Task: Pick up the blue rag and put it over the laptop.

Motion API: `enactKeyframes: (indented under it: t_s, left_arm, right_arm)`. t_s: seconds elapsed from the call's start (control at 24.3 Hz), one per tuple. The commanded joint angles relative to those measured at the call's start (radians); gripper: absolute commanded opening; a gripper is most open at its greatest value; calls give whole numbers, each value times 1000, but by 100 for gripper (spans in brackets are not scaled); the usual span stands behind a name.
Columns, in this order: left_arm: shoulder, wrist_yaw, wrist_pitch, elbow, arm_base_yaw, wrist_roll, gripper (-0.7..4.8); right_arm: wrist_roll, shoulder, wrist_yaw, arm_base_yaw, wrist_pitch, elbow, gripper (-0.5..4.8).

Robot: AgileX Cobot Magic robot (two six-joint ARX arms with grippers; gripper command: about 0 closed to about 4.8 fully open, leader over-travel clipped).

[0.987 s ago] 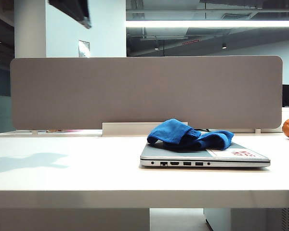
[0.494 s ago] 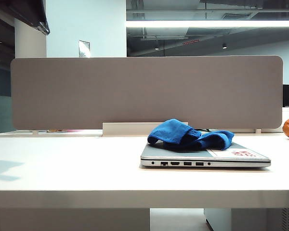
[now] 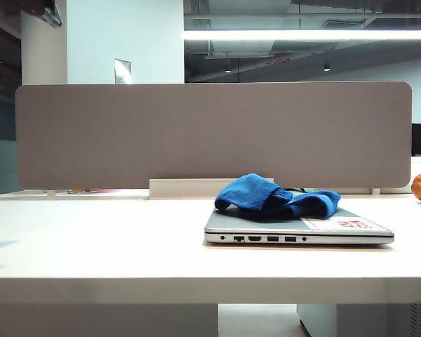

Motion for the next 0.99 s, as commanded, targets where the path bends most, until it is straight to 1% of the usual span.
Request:
enactKeyframes:
  t_s: [0.04,0.25,0.58,0.66,0.78,0.9,0.99]
  left_arm:
    - [-19,0,29,-11,0,12,-6]
    - [-24,-2,29,-13,0,26,-6]
    - [-44,-5,41,-35,2,26,-6]
    - [-82,-22,74,-76,2,26,-6]
    - [-153,-21,131,-156,2,22,-6]
    - [-230,-23,135,-233,2,21,-6]
    - [-284,-22,135,-285,2,-5,-6]
  right_arm:
    - [3,-2,-62,-2,16,-5,-1]
    - [2,-2,-170,-1,14,-5,-1]
    - [3,-2,-172,-2,-7,-5,-1]
    - [3,-2,-172,-2,-7,-5,-1]
    - [2,-2,-172,-2,-7,-5,-1]
    - [2,-2,-172,-2,-6,-5,-1]
    - [2,-2,-172,-1,-6,-5,-1]
